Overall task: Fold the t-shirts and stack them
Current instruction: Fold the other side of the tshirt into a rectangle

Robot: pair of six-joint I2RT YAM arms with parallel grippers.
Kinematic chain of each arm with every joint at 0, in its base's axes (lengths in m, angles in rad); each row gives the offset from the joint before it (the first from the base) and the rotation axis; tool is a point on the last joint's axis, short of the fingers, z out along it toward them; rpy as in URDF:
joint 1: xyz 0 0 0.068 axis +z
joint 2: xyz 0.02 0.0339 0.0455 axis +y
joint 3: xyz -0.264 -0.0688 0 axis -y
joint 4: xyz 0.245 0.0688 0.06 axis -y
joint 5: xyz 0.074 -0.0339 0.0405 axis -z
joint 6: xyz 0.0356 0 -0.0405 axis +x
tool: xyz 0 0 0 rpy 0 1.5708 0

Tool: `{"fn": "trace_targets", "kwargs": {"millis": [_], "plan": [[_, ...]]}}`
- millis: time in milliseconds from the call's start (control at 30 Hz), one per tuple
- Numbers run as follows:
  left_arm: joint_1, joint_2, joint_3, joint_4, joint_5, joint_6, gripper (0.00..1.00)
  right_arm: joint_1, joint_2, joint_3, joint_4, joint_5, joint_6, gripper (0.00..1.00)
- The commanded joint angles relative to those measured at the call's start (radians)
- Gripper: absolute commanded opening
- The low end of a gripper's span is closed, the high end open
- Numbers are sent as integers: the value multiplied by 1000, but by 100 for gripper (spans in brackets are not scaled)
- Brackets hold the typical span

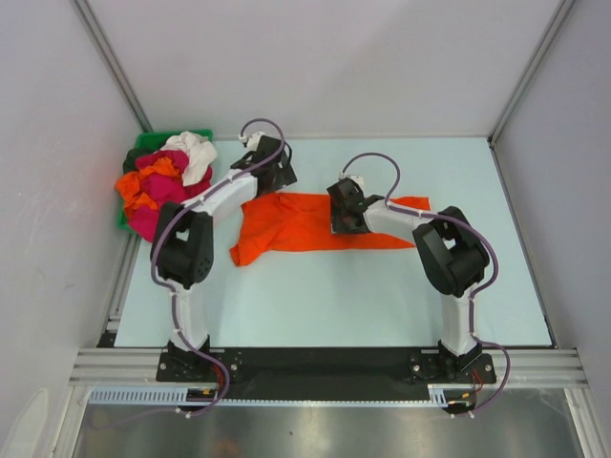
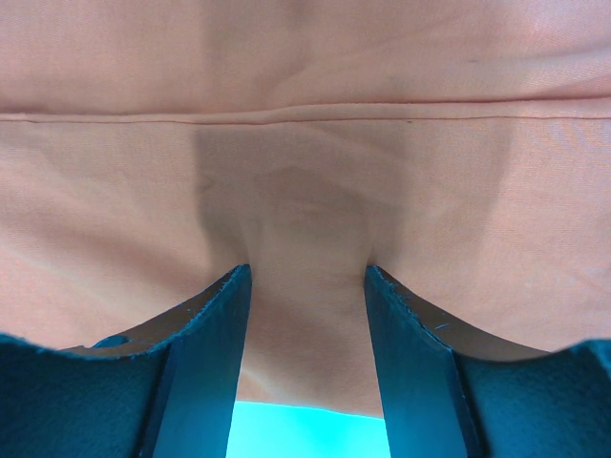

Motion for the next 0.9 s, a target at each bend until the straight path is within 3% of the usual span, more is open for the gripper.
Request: {"fn": "trace_targets", "kwargs": {"millis": [0, 133, 167, 267, 467, 867], "plan": [[-8, -139, -120, 30, -55, -45, 79, 8, 41, 18, 7, 2, 11, 56], [-43, -208, -238, 50, -79, -94, 44, 16, 49, 21, 6, 2, 14, 56], [-48, -213, -252, 45, -84, -108, 28, 18, 51, 21, 4, 2, 16, 56], [-50, -200, -289, 40, -73, -126, 17, 19, 49, 20, 4, 5, 14, 56], [-39, -90, -211, 27, -53, -91, 22, 19, 32, 16, 0, 8, 13, 56], [3, 94, 46, -19, 11, -56, 22, 13, 21, 0, 9, 8, 11, 56]]}}
